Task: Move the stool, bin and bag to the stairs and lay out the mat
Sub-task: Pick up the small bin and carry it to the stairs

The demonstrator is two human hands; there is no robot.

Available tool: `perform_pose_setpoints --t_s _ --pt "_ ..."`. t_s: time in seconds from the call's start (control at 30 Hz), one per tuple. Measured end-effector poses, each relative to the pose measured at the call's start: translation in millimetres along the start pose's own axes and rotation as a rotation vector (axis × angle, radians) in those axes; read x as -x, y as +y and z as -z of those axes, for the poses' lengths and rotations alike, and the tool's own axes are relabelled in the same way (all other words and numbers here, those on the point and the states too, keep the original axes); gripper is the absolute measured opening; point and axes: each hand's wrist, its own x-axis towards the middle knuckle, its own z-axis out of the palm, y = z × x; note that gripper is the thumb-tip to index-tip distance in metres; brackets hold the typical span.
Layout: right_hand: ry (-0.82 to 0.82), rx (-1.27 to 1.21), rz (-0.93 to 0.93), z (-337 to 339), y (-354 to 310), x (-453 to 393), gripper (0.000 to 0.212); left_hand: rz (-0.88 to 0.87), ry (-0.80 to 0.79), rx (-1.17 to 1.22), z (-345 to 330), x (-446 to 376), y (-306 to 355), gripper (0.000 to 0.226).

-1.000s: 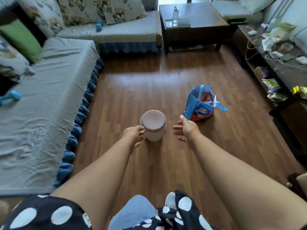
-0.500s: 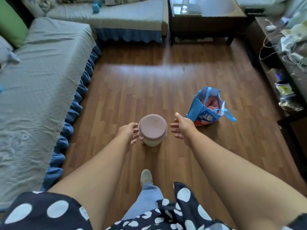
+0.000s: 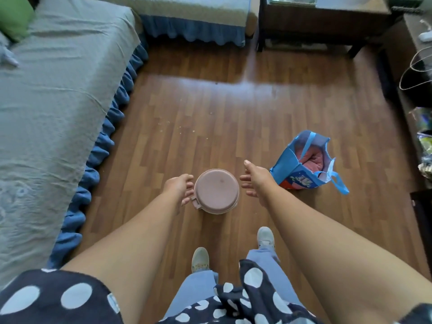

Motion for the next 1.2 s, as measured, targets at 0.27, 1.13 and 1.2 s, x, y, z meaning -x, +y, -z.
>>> perform_pose_setpoints --t_s 0.27,1.13,1.2 --pt "-0.240 0.309 0.085 -1 -52 -65 0.048 0.021 0.186 0.232 -39 -19 24 0.028" --pt "-0.606 0.900 0.276 -6 -69 -115 0.043 0.140 0.525 0.760 -115 -2 -51 0.009" --pt "-0.621 0.925 0.285 -4 -71 -124 0.042 0.162 0.541 0.781 -125 -5 -54 0.009"
